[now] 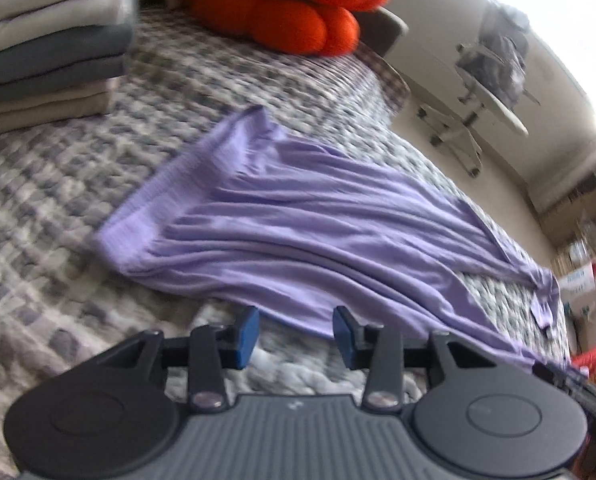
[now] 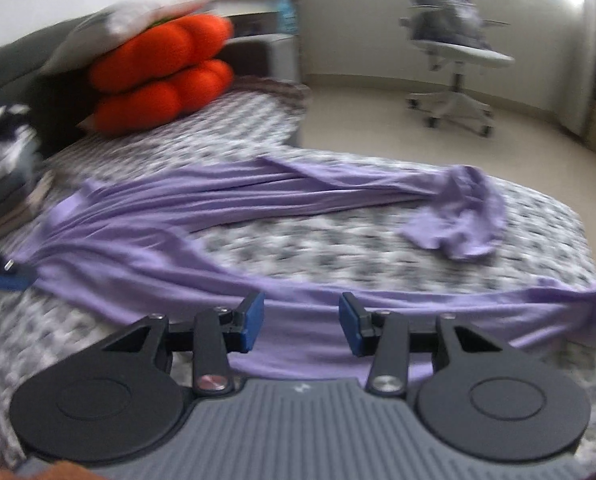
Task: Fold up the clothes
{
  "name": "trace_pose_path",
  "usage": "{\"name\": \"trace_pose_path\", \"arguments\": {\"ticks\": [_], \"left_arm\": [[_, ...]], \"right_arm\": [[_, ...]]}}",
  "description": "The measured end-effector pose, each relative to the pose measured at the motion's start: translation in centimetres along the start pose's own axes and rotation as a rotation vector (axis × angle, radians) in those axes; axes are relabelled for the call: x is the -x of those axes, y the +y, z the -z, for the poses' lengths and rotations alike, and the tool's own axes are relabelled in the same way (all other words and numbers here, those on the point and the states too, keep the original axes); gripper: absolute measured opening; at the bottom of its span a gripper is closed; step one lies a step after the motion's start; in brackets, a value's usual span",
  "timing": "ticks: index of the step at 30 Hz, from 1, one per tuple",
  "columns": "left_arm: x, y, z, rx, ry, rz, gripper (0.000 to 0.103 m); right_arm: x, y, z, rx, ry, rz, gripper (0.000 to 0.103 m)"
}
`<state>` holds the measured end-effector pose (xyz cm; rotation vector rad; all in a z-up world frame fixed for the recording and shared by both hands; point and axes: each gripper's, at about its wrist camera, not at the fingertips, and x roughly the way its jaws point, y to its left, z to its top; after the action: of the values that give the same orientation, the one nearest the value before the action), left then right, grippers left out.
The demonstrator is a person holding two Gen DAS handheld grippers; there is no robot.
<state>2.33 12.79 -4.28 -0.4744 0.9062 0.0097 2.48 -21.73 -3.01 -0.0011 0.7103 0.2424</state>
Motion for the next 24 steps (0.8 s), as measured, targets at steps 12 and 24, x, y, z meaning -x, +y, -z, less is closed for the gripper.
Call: {"name": "trace_pose_path", "arguments": {"ticks": [12, 24], "left_arm": [[1.1, 5.3, -0.7, 0.186, -0.105, -0.093, 0.039], [0.6, 6.9, -1.0, 0.226, -0.144, -0.156, 0.039]], "right_arm": [[-2.3, 6.3, 0.9, 0.158, 0.076, -0.210, 0.046], [-3.9, 9.6, 2.0, 0.328, 0.053, -0.257, 0.046]]}}
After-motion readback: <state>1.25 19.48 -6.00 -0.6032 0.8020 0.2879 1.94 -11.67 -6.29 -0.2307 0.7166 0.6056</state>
